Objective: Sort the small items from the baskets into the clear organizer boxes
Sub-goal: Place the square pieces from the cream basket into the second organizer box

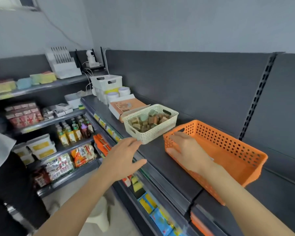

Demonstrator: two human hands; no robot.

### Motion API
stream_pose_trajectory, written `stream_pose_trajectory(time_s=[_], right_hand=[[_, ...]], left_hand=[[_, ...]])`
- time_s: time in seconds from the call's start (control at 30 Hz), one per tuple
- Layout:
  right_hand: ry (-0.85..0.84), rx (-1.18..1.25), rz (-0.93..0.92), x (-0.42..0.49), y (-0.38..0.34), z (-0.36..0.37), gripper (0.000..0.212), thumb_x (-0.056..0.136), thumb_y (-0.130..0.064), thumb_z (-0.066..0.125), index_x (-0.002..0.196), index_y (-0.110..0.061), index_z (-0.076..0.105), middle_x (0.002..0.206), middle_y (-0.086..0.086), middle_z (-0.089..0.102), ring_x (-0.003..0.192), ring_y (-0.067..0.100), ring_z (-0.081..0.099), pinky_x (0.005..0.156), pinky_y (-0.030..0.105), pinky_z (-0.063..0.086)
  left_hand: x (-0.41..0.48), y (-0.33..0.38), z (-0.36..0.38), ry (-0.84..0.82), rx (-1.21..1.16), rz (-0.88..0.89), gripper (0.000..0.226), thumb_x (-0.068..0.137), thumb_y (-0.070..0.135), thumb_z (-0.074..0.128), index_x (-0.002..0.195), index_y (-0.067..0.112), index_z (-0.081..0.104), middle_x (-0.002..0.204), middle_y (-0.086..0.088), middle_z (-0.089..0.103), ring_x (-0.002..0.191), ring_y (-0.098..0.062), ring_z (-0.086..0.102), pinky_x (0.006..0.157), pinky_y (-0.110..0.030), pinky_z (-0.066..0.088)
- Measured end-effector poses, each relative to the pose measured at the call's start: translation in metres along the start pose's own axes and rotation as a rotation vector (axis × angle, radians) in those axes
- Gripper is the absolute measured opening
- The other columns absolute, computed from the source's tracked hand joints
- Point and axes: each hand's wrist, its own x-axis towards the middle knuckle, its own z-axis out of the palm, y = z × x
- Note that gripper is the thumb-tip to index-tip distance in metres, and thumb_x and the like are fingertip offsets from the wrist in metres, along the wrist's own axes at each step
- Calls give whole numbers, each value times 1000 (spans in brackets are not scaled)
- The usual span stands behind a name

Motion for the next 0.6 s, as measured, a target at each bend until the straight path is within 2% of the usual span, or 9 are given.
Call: stream_pose_trajectory(time_s=[0.1, 0.27, 0.4, 0.5, 0.6], right_hand=[[-5, 12, 0, 41, 4, 5, 41, 94, -28, 56, 129, -5, 54, 133, 11, 51, 128, 24, 42, 101, 30, 35], [51, 58, 22, 102, 13, 17, 48, 94, -27, 57, 138, -11, 47, 143, 5, 45, 133, 19, 39, 106, 30, 38], [57, 27, 81, 141, 21, 31, 48, 95, -28, 55, 140, -13, 46, 146, 4, 43, 135, 18, 37, 106, 26, 32], [67, 8, 167, 170, 25, 42, 39, 95, -28, 56, 129, -8, 55, 134, 8, 52, 126, 20, 44, 99, 30, 42], [64, -1, 259, 198, 29, 54, 38, 94, -26, 56, 126, -6, 55, 124, 14, 60, 126, 17, 42, 98, 26, 36]], left_hand=[[32, -24, 6, -3, -30, -4, 67, 91, 53, 49, 148, 23, 28, 150, 4, 32, 137, -13, 26, 111, -26, 24], [91, -69, 13, 26, -75, 9, 64, 91, 47, 53, 146, 21, 34, 148, 1, 37, 135, -15, 32, 111, -30, 30], [140, -104, 25, 27, -113, 51, 61, 90, 45, 54, 144, 21, 37, 144, 3, 39, 131, -14, 35, 107, -32, 36], [179, -132, 36, 21, -142, 111, 61, 89, 47, 54, 143, 23, 38, 141, 4, 41, 127, -13, 38, 103, -28, 37], [216, -160, 46, -14, -150, 188, 62, 90, 48, 54, 144, 25, 35, 143, 7, 39, 130, -12, 36, 105, -30, 36]])
